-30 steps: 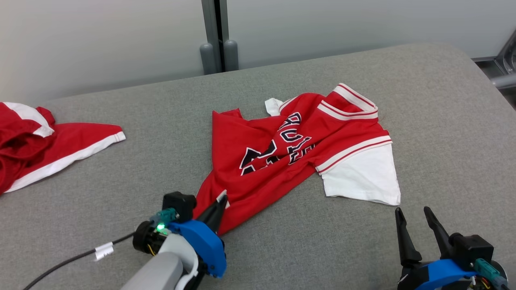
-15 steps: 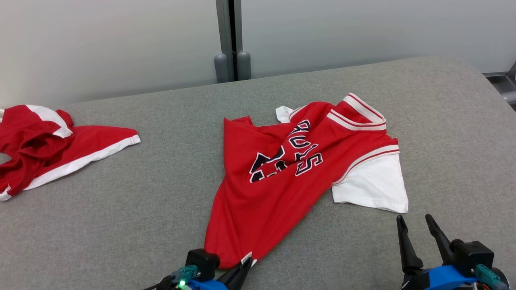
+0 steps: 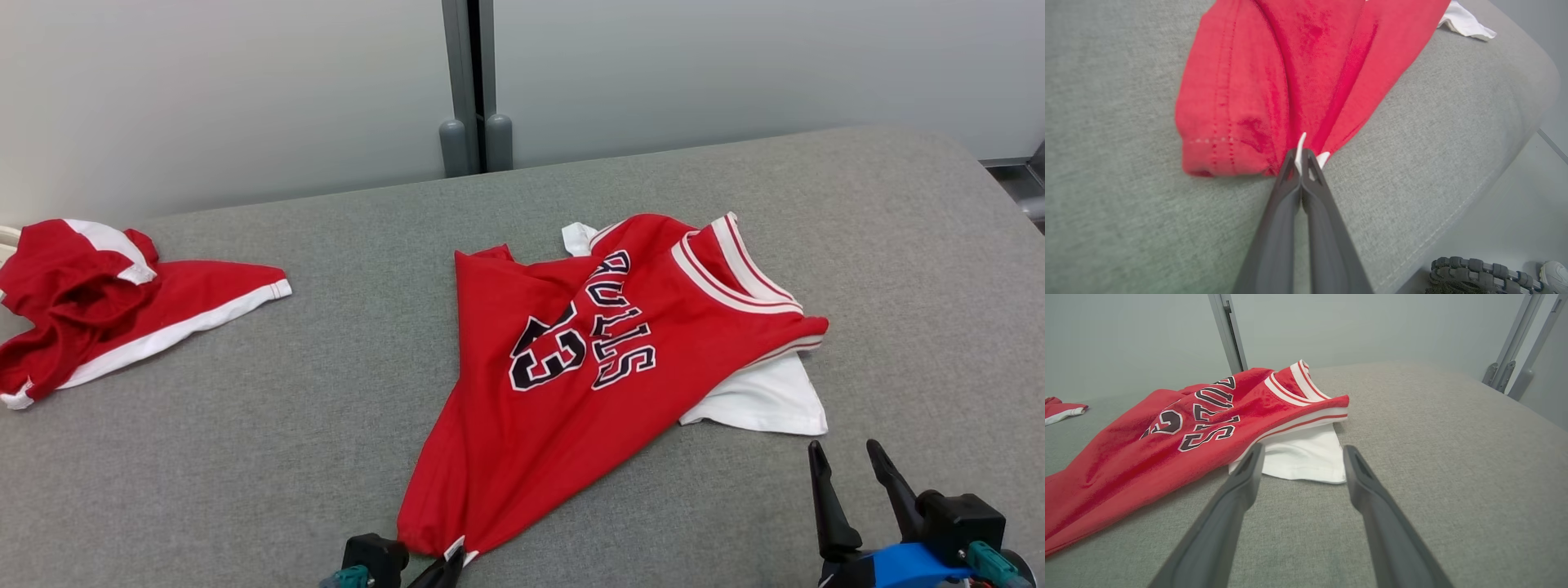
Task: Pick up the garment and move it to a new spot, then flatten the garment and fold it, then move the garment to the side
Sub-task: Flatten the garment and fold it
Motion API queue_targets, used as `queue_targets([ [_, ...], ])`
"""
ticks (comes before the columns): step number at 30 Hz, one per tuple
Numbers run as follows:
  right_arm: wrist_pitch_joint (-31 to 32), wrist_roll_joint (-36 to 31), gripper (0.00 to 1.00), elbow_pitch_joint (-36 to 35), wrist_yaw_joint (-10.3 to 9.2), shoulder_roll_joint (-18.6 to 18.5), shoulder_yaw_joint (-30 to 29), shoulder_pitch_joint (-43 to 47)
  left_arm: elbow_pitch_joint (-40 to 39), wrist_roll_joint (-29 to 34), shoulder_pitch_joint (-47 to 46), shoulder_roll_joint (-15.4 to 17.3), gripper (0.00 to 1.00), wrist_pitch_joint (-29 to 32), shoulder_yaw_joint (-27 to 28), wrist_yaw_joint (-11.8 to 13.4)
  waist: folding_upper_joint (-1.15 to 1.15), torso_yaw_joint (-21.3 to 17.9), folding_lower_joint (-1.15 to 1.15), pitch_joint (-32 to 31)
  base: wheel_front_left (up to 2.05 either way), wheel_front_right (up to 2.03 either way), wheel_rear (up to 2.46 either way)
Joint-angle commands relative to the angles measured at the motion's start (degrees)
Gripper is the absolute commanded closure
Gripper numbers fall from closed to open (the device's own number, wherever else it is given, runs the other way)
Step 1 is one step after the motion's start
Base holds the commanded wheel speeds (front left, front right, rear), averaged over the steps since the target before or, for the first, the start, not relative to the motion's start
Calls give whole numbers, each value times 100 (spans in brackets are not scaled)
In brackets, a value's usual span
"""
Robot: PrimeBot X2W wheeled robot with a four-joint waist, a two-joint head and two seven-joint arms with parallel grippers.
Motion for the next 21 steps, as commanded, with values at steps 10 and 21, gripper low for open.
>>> queue_targets([
  [10,-31,55,0,-16,1,-4,-53,156,-330,-40,179,-10,0,-302,418,174,0,148,0,-243,0,0,0],
  [21,-63,87,0,-162,1,-4,-64,64,-1411,428,330,57,0,-337,1403,631,0,248,0,-467,0,0,0],
])
